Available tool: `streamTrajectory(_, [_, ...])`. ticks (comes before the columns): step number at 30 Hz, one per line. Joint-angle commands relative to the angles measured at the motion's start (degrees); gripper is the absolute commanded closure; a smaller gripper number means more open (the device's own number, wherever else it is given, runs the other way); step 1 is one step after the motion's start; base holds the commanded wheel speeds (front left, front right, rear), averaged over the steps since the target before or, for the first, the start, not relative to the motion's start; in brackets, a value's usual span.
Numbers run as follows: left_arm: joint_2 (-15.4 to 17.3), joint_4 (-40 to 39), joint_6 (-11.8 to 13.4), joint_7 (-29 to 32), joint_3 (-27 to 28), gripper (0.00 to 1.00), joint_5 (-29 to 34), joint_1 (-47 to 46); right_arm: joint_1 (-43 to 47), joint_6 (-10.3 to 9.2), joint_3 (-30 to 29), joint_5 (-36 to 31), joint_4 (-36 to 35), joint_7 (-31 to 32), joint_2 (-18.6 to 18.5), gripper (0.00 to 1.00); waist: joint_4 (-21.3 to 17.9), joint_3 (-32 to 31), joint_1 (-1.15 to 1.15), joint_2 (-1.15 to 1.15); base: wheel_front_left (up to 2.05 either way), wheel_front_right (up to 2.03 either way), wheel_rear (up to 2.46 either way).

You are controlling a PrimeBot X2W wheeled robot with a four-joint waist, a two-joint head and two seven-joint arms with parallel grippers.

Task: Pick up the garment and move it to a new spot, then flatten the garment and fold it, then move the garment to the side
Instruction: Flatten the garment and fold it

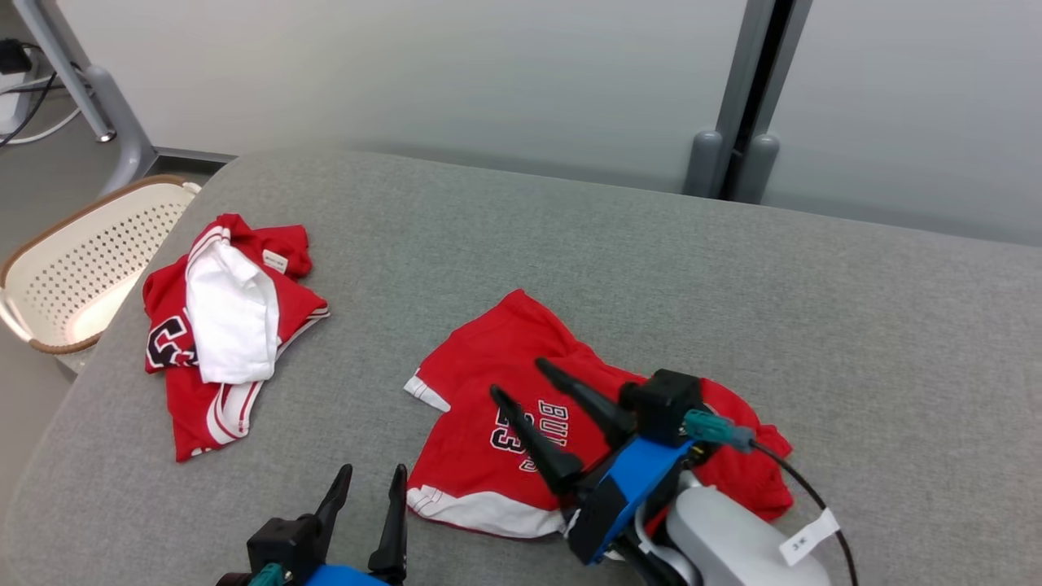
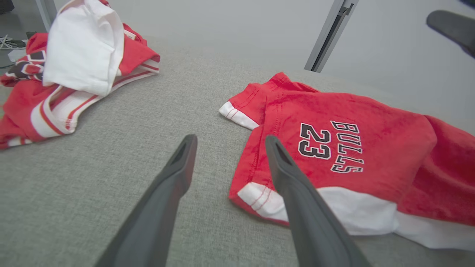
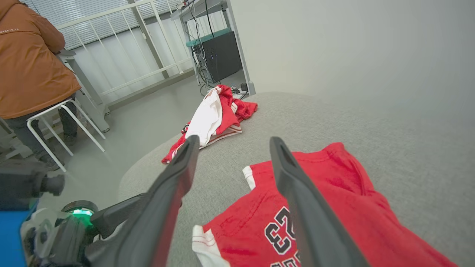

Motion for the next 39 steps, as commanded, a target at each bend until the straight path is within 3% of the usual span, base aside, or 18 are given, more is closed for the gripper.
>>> streamTrajectory(1, [-0.02,-0.03,-0.11,-0.17,0.51,0.0,0.15,0.22,0.85,0.0,-1.14,-0.64,0.7,-0.19,-0.35,0.0,-0.52,-0.28,0.01,0.0,0.0,0.0,0.0])
streamTrajectory(8, [-0.03,-0.12,-0.11,-0.17,1.06,0.0,0.41,1.12,7.32,0.0,-13.57,-5.44,2.45,-0.19,-1.75,0.0,-3.32,-1.35,0.01,0.0,0.0,0.0,0.0])
streamTrajectory(14, [-0.02,-0.33,-0.11,-0.17,0.77,0.0,0.11,1.74,15.59,0.0,-20.64,-7.5,0.59,-0.2,-2.37,0.0,-5.19,-1.5,0.01,0.0,0.0,0.0,0.0])
streamTrajectory(22, [-0.02,-0.41,-0.11,-0.17,-0.02,0.0,0.43,1.3,22.75,0.0,-21.23,-7.31,-1.34,-0.2,-2.73,0.0,-5.38,-1.17,0.01,0.0,0.0,0.0,0.0])
streamTrajectory(30, [-0.03,-1.02,-0.11,-0.17,-0.55,0.0,0.25,0.8,25.28,0.0,-25.91,-7.53,-3.89,-0.2,-1.41,0.0,-4.01,-0.44,0.01,0.0,0.0,0.0,0.0])
streamTrajectory(39, [-0.02,-1.29,-0.12,-0.17,-0.33,0.0,0.19,0.92,24.13,0.0,-27.16,-8.67,0.49,-0.19,-0.66,0.0,-3.97,0.63,0.01,0.0,0.0,0.0,0.0])
